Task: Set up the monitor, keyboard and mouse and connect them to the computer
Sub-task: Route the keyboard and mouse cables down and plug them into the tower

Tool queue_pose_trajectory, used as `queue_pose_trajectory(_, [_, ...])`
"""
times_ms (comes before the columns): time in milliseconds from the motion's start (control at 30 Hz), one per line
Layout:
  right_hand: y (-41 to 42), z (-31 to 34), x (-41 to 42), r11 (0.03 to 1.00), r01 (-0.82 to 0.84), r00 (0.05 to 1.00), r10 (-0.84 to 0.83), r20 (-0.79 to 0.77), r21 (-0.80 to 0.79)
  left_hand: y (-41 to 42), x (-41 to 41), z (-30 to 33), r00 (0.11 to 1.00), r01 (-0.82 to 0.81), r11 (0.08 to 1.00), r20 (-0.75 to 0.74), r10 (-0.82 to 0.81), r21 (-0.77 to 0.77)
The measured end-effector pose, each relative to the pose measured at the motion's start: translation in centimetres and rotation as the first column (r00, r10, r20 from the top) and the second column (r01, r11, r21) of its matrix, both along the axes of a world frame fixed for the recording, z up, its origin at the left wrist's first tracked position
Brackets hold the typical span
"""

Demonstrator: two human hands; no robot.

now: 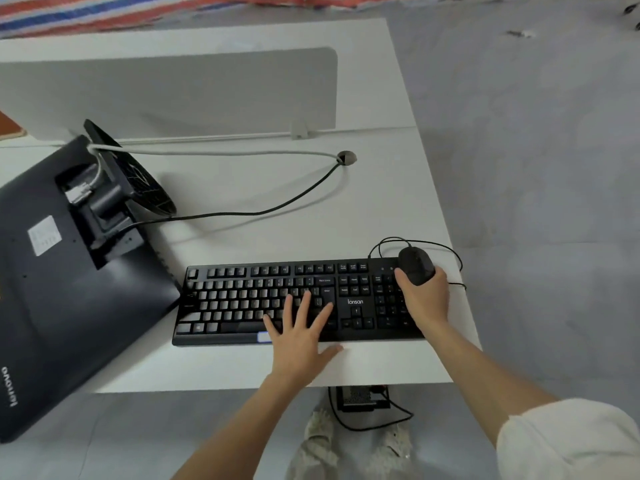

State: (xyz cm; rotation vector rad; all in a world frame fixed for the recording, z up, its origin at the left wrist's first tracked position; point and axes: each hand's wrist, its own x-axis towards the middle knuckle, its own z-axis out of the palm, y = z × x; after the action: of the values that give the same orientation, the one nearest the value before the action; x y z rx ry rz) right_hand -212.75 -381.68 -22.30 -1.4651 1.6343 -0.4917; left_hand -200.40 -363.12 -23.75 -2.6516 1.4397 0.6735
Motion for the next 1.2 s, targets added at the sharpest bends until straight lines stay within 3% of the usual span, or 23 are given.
queue_pose_trajectory(100, [0.1,0.2,-1.5,0.996,0.053,0.995,-0.059,-0.084,-0.074,-0.2,0.4,-0.3,0.999,-0.035,0.997,0.009,0.036,-0.063])
queue_pose_trajectory(267, [1.2,0.0,-4.4,0.991,0.111,0.988,-0.118,-0.098,-0.073,-0.9,0.4,0.2,0.998,-0.059,0.995,-0.014,0.058,-0.084])
queue_pose_trajectory(567, [-2.3,3.4,-3.3,0.997,0.068,0.984,-0.060,0.167,-0.041,-4.2,-0.2,2.8,0.986,-0.151,0.980,-0.087,0.141,-0.128])
queue_pose_trajectory(733, [-5.4,6.1,-2.4,0.984,0.164,0.957,-0.140,0.256,-0.074,-8.9,-0.4,4.1,0.989,-0.046,0.983,-0.144,0.021,-0.177])
queue_pose_trajectory(833, [-6.8,6.5,-3.1,0.991,0.114,0.962,-0.092,0.256,-0.071,-12.3,-1.2,4.1,0.982,-0.052,0.983,-0.189,0.018,-0.174])
queue_pose_trajectory(1067, [-8.9,1.9,-6.0,0.991,0.017,0.969,-0.049,0.241,0.135,-19.9,-2.4,2.4,0.968,-0.139,0.990,-0.216,0.130,-0.026])
queue_pose_trajectory(1200, [-11.5,1.7,-5.5,0.990,-0.079,0.965,0.047,0.259,0.114,-21.6,-2.3,1.8,0.944,-0.198,0.973,-0.289,0.156,-0.121])
